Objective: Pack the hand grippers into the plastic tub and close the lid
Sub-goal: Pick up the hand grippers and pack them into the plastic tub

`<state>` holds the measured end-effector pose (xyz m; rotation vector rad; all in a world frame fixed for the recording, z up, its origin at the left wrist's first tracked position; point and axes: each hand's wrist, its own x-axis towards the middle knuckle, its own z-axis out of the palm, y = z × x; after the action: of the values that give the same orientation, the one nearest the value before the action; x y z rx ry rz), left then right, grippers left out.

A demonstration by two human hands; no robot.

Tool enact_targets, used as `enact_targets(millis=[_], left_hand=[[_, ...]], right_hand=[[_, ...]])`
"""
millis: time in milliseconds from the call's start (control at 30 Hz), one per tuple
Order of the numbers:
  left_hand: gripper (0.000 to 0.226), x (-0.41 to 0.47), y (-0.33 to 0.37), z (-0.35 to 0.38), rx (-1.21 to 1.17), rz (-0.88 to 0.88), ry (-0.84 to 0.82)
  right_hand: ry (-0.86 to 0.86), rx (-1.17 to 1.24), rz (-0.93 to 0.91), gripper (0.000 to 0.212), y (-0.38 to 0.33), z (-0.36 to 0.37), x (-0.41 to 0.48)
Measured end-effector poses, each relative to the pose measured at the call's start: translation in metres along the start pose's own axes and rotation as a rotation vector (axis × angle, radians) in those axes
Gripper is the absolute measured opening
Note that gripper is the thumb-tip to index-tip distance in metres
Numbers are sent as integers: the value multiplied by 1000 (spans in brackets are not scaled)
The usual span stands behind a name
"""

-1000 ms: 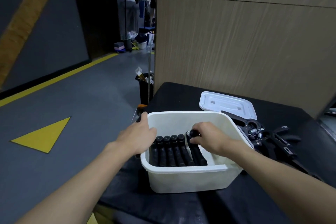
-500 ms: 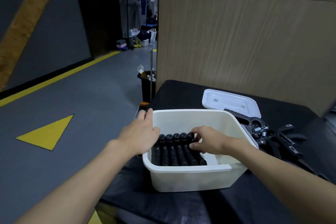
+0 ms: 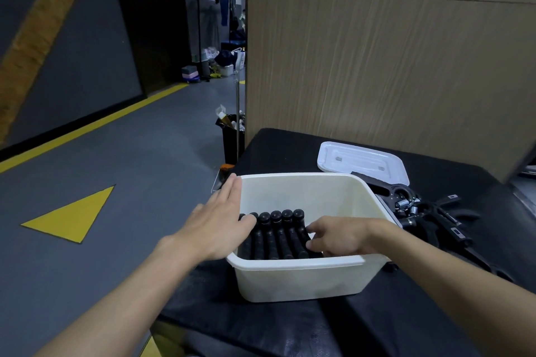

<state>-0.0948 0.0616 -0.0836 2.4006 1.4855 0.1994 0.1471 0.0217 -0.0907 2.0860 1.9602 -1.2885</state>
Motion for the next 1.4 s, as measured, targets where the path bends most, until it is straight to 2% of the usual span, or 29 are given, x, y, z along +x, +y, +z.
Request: enact_targets(millis=[200,400,533,600,700,733,767,867,933,967,1033,1167,1267,1333,1400], left_hand=[[56,5,-2,4,-29,-56,80],[60,6,-3,4,-24,-73,57],[64,5,-3,4,-23,-82,38],[63,5,-3,4,-32,-84,45],[55,0,4,2,-7,-150,110],[45,-4,7,1,6,-186,163],[35,-9,11,1,10,-223,206],[27,-25,15,5,-88,-290,189],[44,-35,14,12,-175,-279,147],[56,-39,13,15,-194,-274,139],[63,-41,15,17,-215,-266,150],[30,-37,19,17,-246,-266,212],[34,-31,15,21,-245,-238,201],[45,-29,13,21,-259,-214,171],[45,-26,12,17,-277,-201,162]], right_hand=[[-55,67,-32,35,12,-2,2],[-53,-37,-62,15,11,0,6],[-60,0,-31,23,8,-1,0],[72,34,-17,34,5,-7,-5],[668,-105,-12,25,19,-21,-8],[813,-133,7,25,22,-23,-10],[881,-148,22,28,23,-22,-13],[951,-418,55,32,21,-12,-16],[1022,-629,132,32,22,-14,-18],[1005,-643,203,33,23,-17,-21],[927,-545,285,33,31,-22,-25],[863,-533,223,27,43,-20,-32],[832,-526,178,26,49,-21,-30],[934,-330,94,17,56,-25,-27],[1063,-34,43,25,64,-32,-25]])
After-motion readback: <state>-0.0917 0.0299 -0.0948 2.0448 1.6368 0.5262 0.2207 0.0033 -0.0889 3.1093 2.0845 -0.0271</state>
